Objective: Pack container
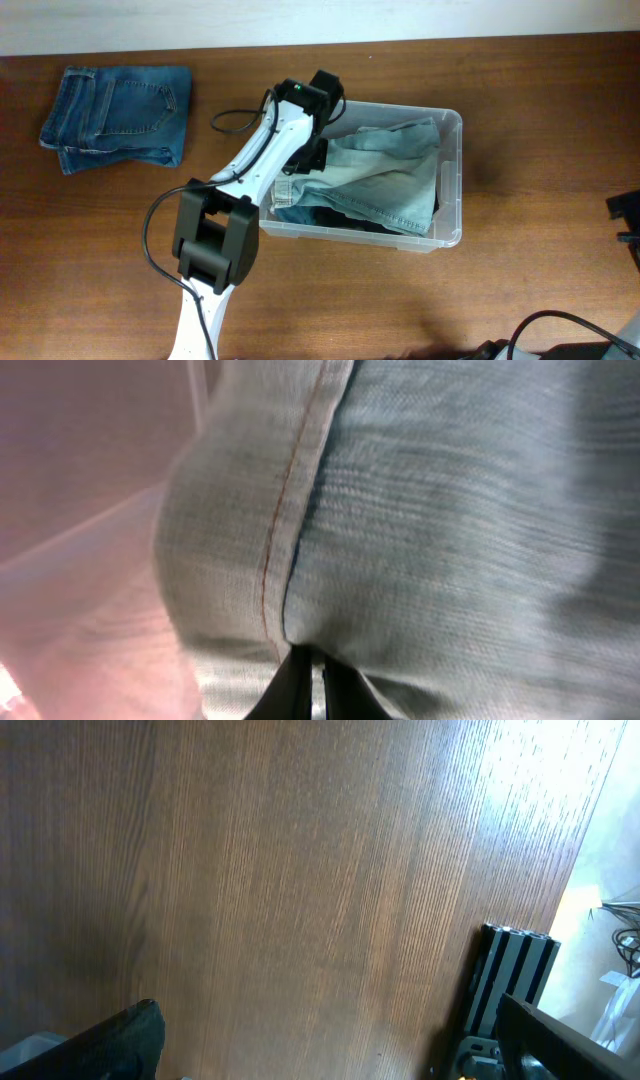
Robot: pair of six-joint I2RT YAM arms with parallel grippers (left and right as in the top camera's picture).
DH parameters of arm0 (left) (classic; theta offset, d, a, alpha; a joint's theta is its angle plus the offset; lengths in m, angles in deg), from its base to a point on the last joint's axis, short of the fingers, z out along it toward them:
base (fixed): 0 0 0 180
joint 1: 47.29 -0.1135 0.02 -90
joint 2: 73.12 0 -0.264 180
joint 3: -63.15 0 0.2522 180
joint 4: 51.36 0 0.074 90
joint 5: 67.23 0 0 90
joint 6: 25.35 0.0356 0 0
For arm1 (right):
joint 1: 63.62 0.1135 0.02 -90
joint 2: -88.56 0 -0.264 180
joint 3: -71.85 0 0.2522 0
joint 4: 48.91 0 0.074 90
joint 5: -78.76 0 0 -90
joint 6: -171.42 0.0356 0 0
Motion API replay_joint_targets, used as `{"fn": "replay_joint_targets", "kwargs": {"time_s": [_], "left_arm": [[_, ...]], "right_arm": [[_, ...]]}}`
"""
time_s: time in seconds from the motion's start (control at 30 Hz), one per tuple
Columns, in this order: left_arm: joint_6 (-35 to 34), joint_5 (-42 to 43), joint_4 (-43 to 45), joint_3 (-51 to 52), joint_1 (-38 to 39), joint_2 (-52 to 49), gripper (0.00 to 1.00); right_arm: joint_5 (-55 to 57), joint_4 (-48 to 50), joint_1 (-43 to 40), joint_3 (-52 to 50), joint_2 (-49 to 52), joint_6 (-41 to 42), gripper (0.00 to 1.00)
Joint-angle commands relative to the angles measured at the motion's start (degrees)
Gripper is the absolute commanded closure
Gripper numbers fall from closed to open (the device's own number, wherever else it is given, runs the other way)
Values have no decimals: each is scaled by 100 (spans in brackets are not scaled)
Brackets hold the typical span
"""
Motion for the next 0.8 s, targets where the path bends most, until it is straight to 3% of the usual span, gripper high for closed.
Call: {"fn": "replay_joint_targets", "kwargs": {"time_s": [0.0, 0.47, 0.57, 0.77], "left_arm": [[-76, -129, 118, 243, 13, 120, 93], [4, 192, -944, -1663, 223, 402, 93], [-2, 658, -957, -1646, 424, 385, 93], [-61, 723, -673, -1152, 778, 201, 93]], "right_arm": [[28, 2, -15, -24, 2, 48, 2], [28, 2, -15, -24, 2, 48, 2], [28, 2, -15, -24, 2, 48, 2], [28, 0, -15, -24, 2, 48, 2]]}}
